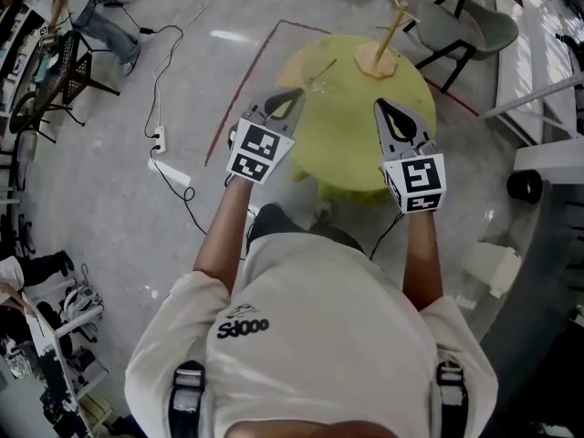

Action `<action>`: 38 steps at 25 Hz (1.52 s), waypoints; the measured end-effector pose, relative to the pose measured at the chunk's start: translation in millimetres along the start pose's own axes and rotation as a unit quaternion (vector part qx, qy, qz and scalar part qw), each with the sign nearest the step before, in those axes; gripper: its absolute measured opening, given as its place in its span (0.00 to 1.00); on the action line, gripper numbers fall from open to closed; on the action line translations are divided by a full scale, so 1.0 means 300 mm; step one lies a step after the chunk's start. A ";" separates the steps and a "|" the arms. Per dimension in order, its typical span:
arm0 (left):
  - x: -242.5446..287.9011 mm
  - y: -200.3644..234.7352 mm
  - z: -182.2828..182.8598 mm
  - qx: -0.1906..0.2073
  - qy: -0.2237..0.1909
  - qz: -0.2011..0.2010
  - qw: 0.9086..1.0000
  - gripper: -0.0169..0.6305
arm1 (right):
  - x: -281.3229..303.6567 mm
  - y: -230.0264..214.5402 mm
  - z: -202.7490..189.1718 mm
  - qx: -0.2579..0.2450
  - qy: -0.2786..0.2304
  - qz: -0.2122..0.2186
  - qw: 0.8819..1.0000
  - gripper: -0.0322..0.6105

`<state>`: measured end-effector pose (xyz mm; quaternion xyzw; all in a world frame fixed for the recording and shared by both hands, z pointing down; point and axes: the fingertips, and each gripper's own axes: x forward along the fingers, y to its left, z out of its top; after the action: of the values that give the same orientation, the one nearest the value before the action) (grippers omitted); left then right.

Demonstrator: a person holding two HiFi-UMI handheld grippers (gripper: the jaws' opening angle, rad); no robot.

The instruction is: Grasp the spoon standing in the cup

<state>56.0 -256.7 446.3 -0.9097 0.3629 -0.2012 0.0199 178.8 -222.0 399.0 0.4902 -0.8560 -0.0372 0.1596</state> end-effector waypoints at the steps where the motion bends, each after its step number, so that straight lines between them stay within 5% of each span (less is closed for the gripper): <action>1: 0.018 0.016 -0.003 0.001 0.001 -0.004 1.000 0.07 | 0.020 -0.001 -0.007 -0.001 0.005 0.000 1.000 0.08; 20: 0.209 0.323 -0.137 0.018 0.006 -0.136 0.991 0.07 | 0.273 -0.062 0.006 0.031 0.055 -0.142 0.988 0.08; 27: 0.305 0.305 -0.155 0.016 0.016 -0.166 0.986 0.07 | 0.279 -0.096 -0.020 0.044 0.066 -0.158 0.984 0.08; 38: 0.540 0.208 -0.247 0.015 0.083 -0.210 0.974 0.24 | 0.281 -0.161 -0.119 0.063 0.089 -0.148 0.983 0.08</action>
<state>93.5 -402.7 560.0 -0.9451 0.1613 -0.2813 -0.0394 190.2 -315.4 442.0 0.6219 -0.7571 0.0373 0.1968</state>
